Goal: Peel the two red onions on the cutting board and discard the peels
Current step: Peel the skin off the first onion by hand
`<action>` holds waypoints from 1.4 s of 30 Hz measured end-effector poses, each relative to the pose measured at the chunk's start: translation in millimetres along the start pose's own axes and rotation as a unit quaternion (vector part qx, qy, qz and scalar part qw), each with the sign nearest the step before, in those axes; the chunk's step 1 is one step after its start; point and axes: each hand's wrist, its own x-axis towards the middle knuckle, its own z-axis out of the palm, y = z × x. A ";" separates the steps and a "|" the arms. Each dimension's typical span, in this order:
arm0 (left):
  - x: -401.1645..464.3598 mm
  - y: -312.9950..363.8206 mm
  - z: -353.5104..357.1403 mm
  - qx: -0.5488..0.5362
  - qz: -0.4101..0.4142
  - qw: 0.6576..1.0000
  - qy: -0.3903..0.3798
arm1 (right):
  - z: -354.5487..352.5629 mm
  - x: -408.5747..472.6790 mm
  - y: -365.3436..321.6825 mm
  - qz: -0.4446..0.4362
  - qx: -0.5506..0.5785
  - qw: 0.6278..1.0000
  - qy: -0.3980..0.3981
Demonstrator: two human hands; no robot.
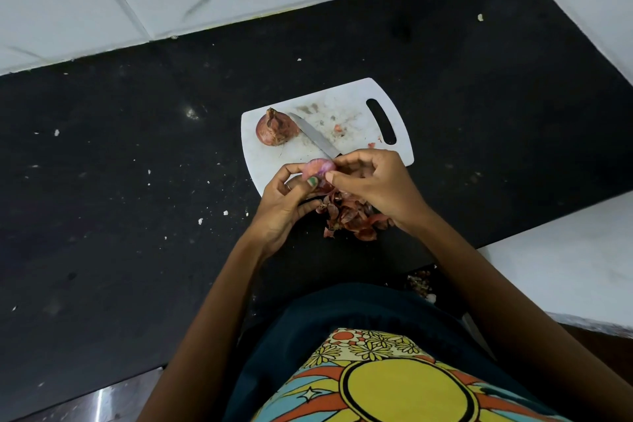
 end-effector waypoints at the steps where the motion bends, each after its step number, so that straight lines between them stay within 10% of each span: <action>1: 0.0 0.0 -0.1 0.001 0.001 1.000 -0.001 | 0.6 -0.2 -0.6 -0.001 0.000 1.000 0.001; 42: -4.0 -1.7 1.9 0.007 0.005 1.000 -0.006 | 2.3 -3.3 4.6 0.017 0.014 1.000 0.014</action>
